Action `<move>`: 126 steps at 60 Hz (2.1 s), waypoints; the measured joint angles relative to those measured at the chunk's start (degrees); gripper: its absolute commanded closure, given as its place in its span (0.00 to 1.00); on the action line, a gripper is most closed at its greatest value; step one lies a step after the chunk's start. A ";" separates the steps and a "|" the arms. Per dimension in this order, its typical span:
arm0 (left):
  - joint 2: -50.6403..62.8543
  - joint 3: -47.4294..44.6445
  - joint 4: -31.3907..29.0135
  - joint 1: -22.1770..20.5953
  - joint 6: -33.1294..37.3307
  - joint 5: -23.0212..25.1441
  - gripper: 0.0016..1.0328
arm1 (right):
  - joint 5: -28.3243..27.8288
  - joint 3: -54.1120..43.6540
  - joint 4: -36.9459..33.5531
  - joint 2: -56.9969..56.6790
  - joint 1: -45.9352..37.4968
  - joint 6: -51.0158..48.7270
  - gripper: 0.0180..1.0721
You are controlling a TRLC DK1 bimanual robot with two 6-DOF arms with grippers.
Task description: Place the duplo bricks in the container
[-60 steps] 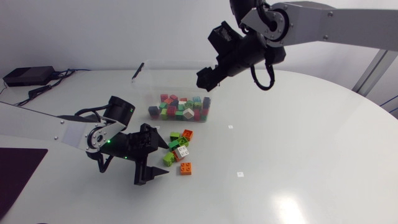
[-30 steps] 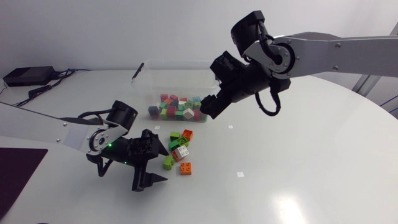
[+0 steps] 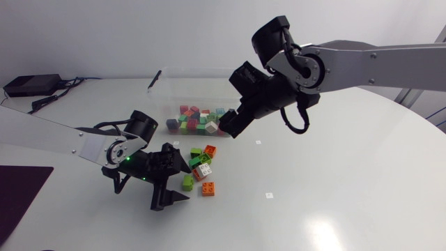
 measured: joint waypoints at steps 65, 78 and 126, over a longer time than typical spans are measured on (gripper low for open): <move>-10.58 0.33 -4.72 7.72 -3.15 3.10 0.79 | -4.20 -7.23 -8.94 8.33 11.39 -18.82 0.07; -14.64 0.31 -4.92 11.54 -4.90 4.59 0.79 | -0.98 -2.89 -10.82 12.74 12.44 -19.78 0.08; -23.56 4.37 -1.42 22.67 -21.46 10.60 0.79 | 5.86 7.17 -15.58 22.86 15.67 -20.04 0.29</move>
